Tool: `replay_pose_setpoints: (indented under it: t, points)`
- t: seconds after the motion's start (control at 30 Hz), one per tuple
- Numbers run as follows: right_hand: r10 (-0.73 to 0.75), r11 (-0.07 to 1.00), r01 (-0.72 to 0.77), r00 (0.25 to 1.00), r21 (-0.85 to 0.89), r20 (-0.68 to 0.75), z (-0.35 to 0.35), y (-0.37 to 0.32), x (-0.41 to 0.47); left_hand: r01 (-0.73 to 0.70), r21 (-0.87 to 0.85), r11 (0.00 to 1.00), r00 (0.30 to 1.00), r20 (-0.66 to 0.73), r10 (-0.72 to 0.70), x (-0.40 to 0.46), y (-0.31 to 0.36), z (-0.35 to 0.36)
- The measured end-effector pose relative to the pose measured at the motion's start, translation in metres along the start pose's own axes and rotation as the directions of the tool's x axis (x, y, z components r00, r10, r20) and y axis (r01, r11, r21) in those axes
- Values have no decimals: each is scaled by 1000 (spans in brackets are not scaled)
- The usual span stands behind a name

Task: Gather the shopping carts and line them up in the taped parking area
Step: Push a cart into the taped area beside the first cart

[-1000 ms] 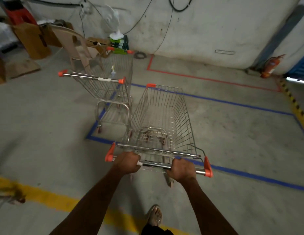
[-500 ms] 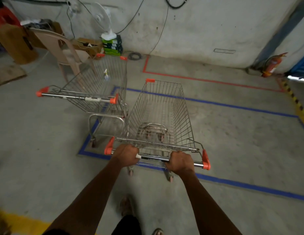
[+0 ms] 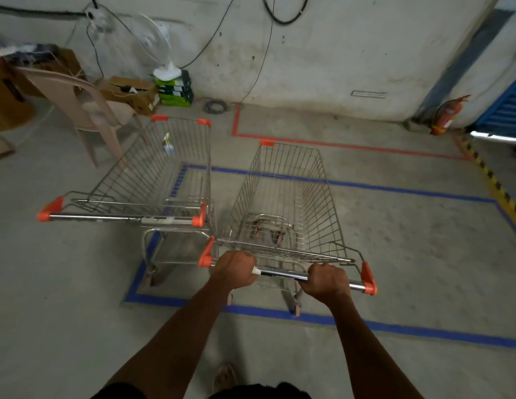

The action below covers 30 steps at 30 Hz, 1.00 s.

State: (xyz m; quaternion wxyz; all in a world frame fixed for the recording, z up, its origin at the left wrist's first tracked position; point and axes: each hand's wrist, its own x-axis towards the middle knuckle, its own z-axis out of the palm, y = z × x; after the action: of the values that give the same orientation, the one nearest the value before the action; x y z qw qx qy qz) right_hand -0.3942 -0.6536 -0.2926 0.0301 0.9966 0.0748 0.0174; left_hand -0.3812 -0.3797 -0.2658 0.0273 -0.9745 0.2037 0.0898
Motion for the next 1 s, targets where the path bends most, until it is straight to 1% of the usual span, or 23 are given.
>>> replay_pose_setpoints:
  t: [0.07, 0.13, 0.17, 0.23, 0.4, 0.5, 0.63, 1.0]
  points:
    - [-21, 1000, 21, 1000, -15, -12, 5, 2, 13, 33, 5, 999, 998, 55, -33, 12, -9, 2]
    - [-21, 1000, 21, 1000, -12, -14, 9, 5, 25, 31, 15, 999, 999, 23, -31, 24, -14, 2]
    - [-21, 1000, 21, 1000, 6, -10, 9, 4, 30, 4, 5, 1000, 1000, -7, -4, 29, -16, -1]
    - [-31, 999, 33, 998, 29, -47, 10, 6, 38, -31, -15, 999, 998, -54, 30, 40, -20, -3]
    - [-18, 999, 20, 999, 49, -45, 4, 8, 59, -29, -27, 999, 999, -27, 28, 60, -29, -6]
    - [-36, 999, 34, 997, 38, 63, -5, 10, 72, -20, -26, 999, 999, -27, 19, 72, -32, -8]
    - [-18, 999, 13, 989, 36, 145, -14, 14, 84, -13, -43, 999, 1000, -3, 13, 85, -35, -10]
    - [-48, 997, 39, 989, 67, 142, -9, 22, 101, 17, -65, 998, 1000, 20, -16, 104, -38, -12]
